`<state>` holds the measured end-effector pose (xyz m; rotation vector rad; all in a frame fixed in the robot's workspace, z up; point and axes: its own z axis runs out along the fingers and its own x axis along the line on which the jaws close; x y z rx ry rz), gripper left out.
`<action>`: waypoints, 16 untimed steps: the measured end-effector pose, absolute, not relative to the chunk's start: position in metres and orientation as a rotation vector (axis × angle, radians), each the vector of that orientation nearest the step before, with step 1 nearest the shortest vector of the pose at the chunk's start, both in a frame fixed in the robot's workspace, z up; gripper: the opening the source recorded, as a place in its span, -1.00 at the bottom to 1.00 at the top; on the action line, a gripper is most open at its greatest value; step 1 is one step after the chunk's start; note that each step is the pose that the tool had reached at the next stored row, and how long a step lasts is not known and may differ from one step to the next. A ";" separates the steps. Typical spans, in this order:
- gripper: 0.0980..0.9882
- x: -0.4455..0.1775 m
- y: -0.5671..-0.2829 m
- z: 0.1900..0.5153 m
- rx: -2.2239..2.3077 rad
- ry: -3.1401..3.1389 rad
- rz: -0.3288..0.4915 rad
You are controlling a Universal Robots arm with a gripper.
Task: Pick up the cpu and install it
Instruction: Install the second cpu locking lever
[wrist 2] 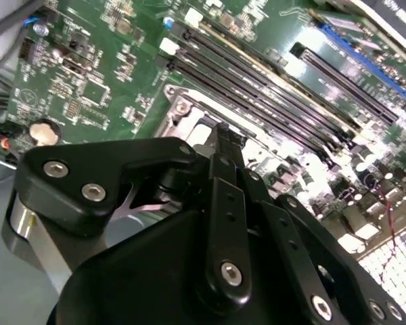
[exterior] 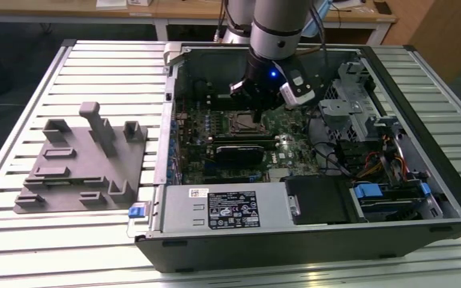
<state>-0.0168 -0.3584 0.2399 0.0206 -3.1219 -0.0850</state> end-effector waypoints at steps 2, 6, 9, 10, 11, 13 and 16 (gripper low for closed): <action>-0.98 -0.020 -0.360 0.240 0.021 -3.122 -0.085; -0.98 -0.021 -0.365 0.238 0.020 -3.122 -0.085; -0.98 -0.026 -0.366 0.237 0.021 -3.122 -0.085; -0.98 -0.028 -0.366 0.237 0.021 -3.122 -0.085; -0.98 -0.030 -0.366 0.237 0.020 -3.122 -0.085; -0.98 -0.034 -0.367 0.237 0.021 -3.122 -0.085; -0.98 -0.041 -0.367 0.236 0.021 -3.122 -0.085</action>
